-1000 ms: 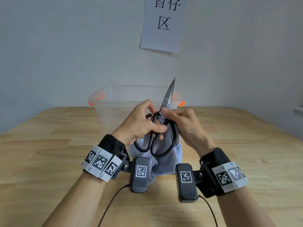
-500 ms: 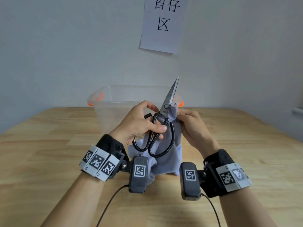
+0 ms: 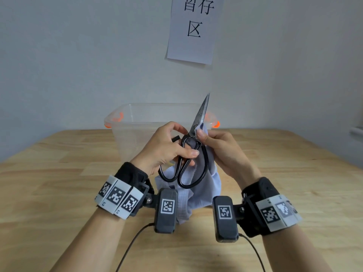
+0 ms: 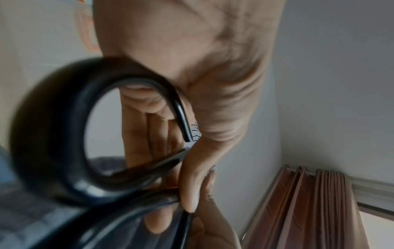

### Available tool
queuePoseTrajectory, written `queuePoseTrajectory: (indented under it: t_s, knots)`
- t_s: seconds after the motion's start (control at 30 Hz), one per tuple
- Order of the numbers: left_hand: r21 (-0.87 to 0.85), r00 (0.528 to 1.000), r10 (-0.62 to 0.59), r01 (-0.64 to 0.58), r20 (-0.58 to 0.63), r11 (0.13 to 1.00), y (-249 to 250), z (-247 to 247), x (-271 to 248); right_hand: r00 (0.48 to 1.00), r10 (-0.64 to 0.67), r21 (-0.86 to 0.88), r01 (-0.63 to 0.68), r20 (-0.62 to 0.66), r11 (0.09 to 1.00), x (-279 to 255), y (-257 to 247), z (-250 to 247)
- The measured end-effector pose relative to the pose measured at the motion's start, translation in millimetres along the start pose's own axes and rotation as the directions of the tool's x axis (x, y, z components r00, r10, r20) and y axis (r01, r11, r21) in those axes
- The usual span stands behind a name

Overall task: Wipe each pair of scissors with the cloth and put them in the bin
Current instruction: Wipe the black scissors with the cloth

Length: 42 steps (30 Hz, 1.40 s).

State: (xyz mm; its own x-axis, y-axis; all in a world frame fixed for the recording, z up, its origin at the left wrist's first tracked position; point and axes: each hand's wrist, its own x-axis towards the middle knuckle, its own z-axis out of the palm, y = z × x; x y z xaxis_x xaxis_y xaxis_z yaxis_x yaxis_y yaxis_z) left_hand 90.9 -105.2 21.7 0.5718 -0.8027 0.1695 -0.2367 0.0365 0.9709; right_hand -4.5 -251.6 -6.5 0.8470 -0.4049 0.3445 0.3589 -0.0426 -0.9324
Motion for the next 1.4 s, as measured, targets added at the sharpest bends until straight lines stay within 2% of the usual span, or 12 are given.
queuePoseTrajectory:
  t_s: [0.17,0.27,0.37,0.5,0.6,0.7,0.77,1.07,1.2,1.3,1.4]
  knots:
    - [-0.006,0.999,-0.021,0.021,-0.033,1.0,-6.0,3.7,2.3,0.985,-0.07,-0.256,0.027,-0.161,0.966,6.9,4.2,5.2]
    - [0.0,0.999,-0.026,0.026,-0.03,1.0,-7.3,4.0,2.7,0.974,-0.134,-0.365,0.06,-0.181,0.929,8.9,8.7,2.2]
    - [0.009,1.0,-0.022,0.022,-0.001,1.0,-5.1,2.1,1.8,0.99,-0.127,-0.231,0.108,-0.069,0.967,5.5,8.3,-3.2]
    - [0.029,0.999,-0.035,0.034,0.027,0.999,-3.4,0.1,0.2,0.997,-0.068,-0.108,0.07,0.028,0.992,1.3,6.6,-11.2]
    - [0.019,0.999,-0.036,0.036,0.016,0.999,-4.1,0.8,-0.4,0.997,-0.07,-0.054,0.068,-0.02,0.996,0.3,11.1,-10.2]
    - [0.01,0.999,-0.04,0.04,0.028,0.999,-3.2,0.9,-0.4,0.991,-0.042,0.115,0.056,-0.126,0.992,1.1,12.5,-11.1]
    - [0.028,0.999,-0.033,0.032,0.039,0.999,-2.5,0.7,-0.7,0.992,-0.032,0.139,0.049,-0.12,0.989,1.9,10.3,-11.0]
    - [0.026,0.999,-0.045,0.044,0.023,0.999,-3.3,3.1,-1.6,0.997,-0.013,0.007,0.013,-0.074,1.0,1.9,8.2,-6.1]
    - [0.08,0.999,-0.045,0.046,-0.013,0.996,-6.7,4.1,3.1,0.98,-0.075,-0.121,0.053,-0.184,0.991,3.8,4.5,-0.1]
    - [0.146,0.999,-0.03,0.032,-0.013,0.989,-10.0,6.3,4.9,0.94,-0.151,-0.251,0.074,-0.305,0.965,8.2,6.5,7.1]
    - [0.196,1.0,-0.016,0.017,-0.003,0.981,-14.6,7.1,5.9,0.919,-0.176,-0.32,0.058,-0.353,0.945,10.4,12.3,8.1]
